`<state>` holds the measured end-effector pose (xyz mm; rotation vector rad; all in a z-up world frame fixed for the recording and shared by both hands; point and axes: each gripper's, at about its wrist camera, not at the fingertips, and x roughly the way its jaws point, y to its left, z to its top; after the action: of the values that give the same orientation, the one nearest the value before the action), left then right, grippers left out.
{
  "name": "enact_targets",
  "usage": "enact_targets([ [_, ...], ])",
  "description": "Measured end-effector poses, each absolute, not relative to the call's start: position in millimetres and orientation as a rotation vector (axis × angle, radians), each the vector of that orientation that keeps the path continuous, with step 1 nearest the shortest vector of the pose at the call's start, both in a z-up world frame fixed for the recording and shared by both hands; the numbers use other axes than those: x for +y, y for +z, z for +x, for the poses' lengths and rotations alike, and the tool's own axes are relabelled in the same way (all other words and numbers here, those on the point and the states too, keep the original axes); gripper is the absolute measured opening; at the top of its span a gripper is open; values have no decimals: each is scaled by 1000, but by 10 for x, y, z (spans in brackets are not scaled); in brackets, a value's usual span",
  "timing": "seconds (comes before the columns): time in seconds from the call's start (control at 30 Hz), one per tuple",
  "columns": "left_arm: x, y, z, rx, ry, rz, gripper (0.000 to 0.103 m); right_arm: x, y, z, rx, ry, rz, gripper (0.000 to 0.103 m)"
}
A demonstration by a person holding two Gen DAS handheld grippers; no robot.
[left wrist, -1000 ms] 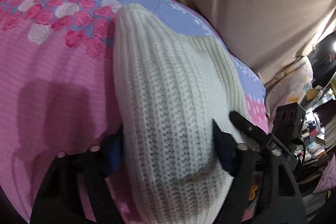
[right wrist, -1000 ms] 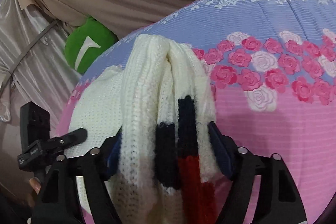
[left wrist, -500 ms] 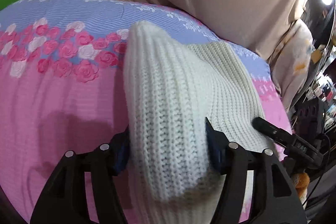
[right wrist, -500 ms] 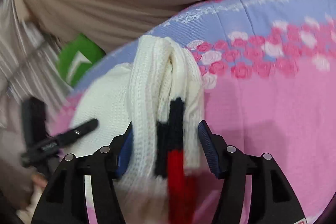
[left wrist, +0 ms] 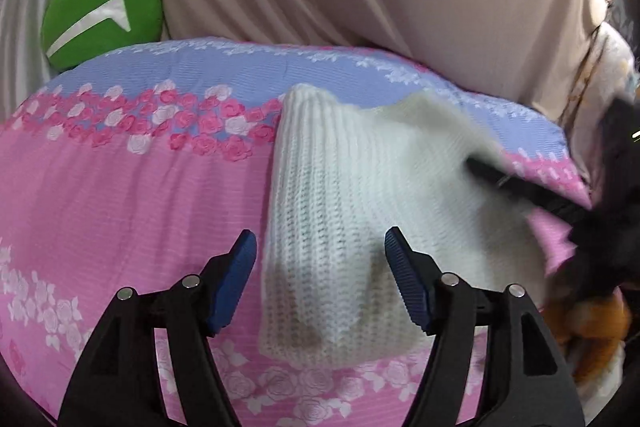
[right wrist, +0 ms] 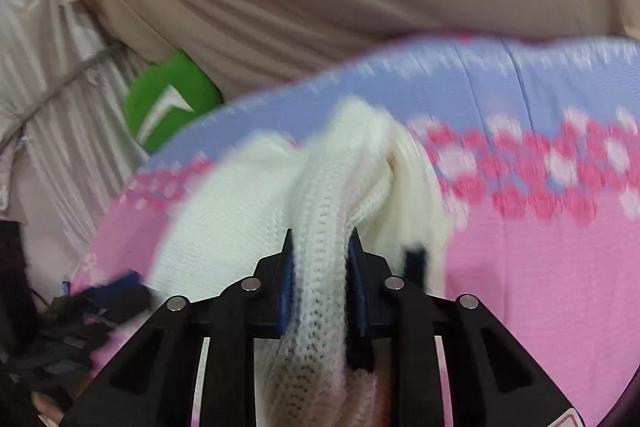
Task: Fold small clothes
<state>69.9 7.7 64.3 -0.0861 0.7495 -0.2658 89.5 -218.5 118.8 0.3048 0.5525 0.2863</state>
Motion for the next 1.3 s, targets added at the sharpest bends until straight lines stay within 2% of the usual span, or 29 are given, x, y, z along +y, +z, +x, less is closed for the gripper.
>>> enact_targets([
  [0.07,141,540,720,768,-254,-92,67,-2124,1248,876,521,287,268,21],
  [0.1,145,507,740,775,-247,-93,68,-2142,1126,978,574,261,272,21],
  [0.17,147,456,767,777,-239,-96,76,-2198,742,1248,723,163,256,23],
  [0.23,149,407,788,789,-250,-110,77,-2334,670,1199,714,191,360,25],
  [0.43,181,503,558,733,-244,-85,77,-2244,1181,409,538,207,343,23],
  [0.6,142,366,518,756,-238,-53,78,-2033,643,399,682,50,186,23],
  [0.63,144,340,529,765,-244,-58,79,-2006,600,367,661,29,163,27],
  [0.77,157,344,440,760,-227,-48,81,-2017,779,159,616,43,225,28],
  [0.83,145,356,364,747,-214,-33,85,-2041,811,44,594,40,257,30],
  [0.87,129,351,321,741,-201,-16,90,-2049,796,-21,590,37,274,32],
  [1.0,71,265,200,745,-174,11,94,-1989,625,-195,616,-36,278,64],
  [1.13,36,145,131,761,-134,29,97,-1923,512,-280,663,-75,258,70],
  [1.2,8,75,100,777,-119,37,97,-1893,524,-343,646,-80,254,80],
  [1.3,-23,70,41,753,-65,66,97,-1878,500,-371,656,-89,251,81],
])
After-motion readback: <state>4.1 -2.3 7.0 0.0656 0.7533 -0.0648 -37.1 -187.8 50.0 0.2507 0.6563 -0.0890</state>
